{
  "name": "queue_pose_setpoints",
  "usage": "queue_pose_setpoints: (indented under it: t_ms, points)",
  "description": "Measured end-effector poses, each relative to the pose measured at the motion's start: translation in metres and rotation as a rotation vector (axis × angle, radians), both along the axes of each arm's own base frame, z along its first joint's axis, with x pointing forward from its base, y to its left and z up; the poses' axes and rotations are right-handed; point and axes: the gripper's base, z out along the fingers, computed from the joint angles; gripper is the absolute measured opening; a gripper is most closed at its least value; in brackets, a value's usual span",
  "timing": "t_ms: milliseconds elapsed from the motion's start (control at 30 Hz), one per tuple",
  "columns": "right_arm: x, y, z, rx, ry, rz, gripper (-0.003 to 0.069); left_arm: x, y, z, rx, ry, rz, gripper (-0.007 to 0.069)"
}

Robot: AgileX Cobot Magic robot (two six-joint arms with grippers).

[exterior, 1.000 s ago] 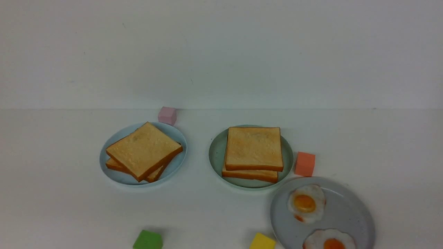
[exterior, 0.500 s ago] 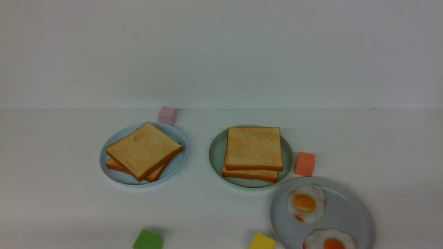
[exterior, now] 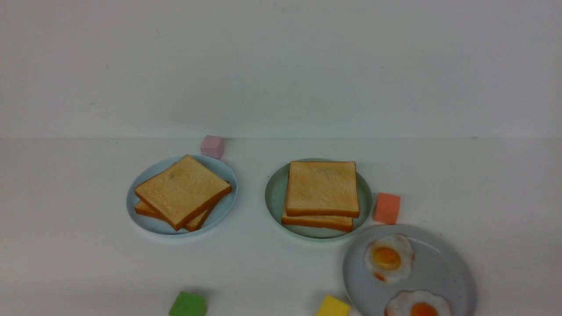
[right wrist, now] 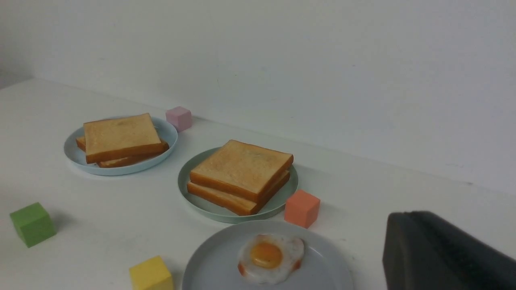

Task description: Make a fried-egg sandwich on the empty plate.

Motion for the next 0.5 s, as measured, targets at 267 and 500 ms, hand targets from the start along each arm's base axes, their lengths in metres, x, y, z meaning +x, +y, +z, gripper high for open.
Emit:
queue_pose_setpoints:
  t_ms: [267, 500]
  points:
    - [0.0000, 0.0000, 0.0000, 0.000, 0.000, 0.000, 0.0032, 0.0000, 0.0000, 0.0000, 0.000, 0.000, 0.000, 0.0011]
    - [0.0000, 0.0000, 0.0000, 0.000, 0.000, 0.000, 0.0040, 0.0000, 0.0000, 0.0000, 0.000, 0.000, 0.000, 0.0013]
